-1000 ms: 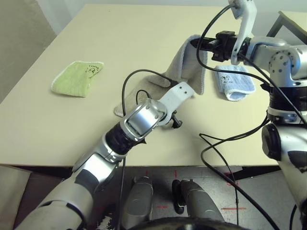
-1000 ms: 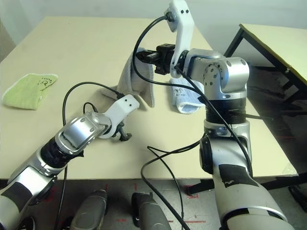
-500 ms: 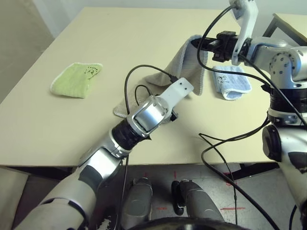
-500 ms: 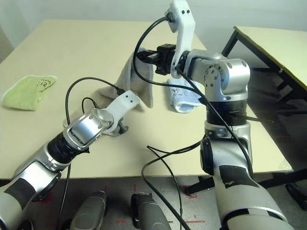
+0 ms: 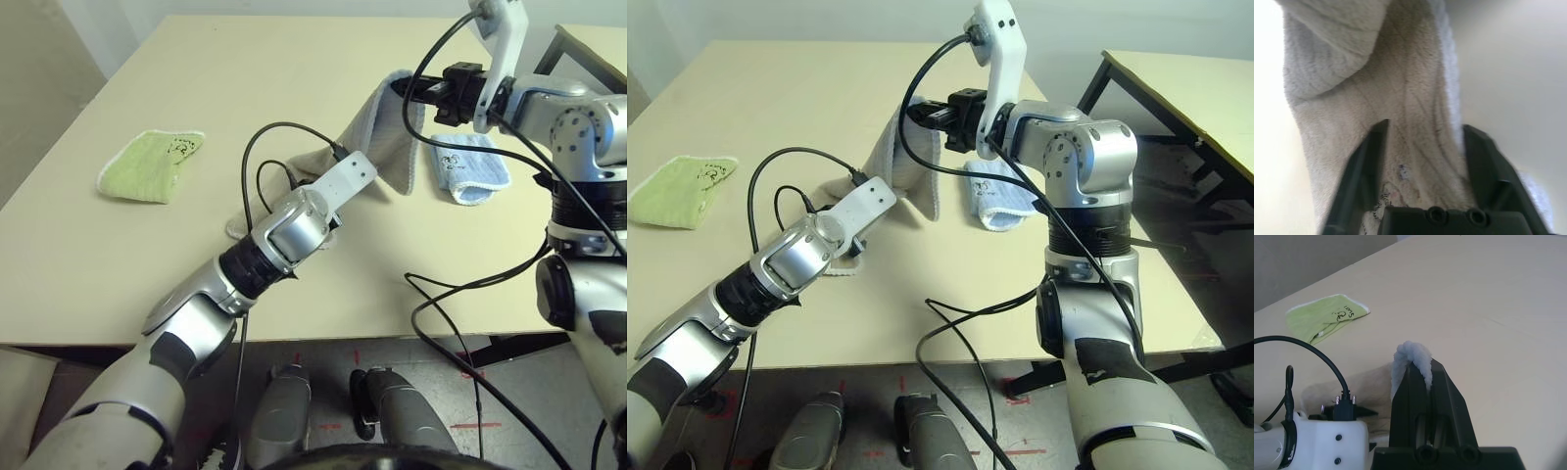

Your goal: Fold the towel and set it aside.

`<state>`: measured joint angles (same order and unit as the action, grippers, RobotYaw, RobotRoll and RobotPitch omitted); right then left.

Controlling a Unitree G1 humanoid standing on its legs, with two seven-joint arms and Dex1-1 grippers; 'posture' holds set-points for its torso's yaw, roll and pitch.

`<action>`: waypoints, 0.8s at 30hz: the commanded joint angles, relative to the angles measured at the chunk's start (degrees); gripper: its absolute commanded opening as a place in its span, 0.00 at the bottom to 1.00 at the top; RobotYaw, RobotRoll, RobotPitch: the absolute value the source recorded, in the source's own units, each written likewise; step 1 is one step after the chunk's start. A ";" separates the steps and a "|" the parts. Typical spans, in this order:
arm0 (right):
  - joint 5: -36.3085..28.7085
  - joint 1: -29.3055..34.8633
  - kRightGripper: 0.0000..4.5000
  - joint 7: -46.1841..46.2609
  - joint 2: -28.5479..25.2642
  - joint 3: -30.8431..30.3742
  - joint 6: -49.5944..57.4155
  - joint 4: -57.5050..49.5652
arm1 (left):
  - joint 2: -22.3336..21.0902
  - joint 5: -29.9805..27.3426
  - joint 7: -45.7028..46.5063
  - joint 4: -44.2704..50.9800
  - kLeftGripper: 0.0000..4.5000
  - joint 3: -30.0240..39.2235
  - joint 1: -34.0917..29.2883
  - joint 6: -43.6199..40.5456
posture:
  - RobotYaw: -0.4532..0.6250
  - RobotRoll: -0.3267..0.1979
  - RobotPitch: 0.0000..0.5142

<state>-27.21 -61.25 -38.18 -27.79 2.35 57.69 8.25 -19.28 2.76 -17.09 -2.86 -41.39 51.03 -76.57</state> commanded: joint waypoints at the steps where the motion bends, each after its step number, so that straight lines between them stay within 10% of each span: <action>1: 0.26 0.77 0.00 -0.44 -0.77 -0.36 -0.50 -0.87 | -0.38 0.46 -0.96 -1.64 0.33 -1.14 -1.77 -1.03 | 0.52 0.62 0.27; 5: 0.77 1.04 0.00 -1.07 -1.00 -0.94 -0.83 -0.81 | -0.85 0.27 -1.92 -0.78 0.01 -0.55 -2.15 -0.61 | 0.53 0.62 0.27; 10: 1.52 2.09 0.00 -4.12 -3.25 -2.72 -1.77 -0.74 | -6.63 -3.91 -7.44 6.23 0.01 5.01 -3.19 -2.64 | 0.53 0.62 0.26; 15: 4.44 6.16 0.00 -15.85 -13.85 -9.64 -5.90 -2.19 | -23.34 -13.39 -20.54 15.76 0.01 15.49 -3.20 -3.51 | 0.54 0.62 0.25; 24: 8.82 10.38 0.00 -34.55 -27.14 -17.53 -13.67 -4.74 | -44.48 -26.17 -46.61 5.38 0.01 30.13 -0.46 9.25 | 0.54 0.62 0.23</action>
<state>-19.12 -50.99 -70.43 -53.71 -14.35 44.51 4.77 -62.41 -21.07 -59.07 4.61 -13.65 49.67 -69.26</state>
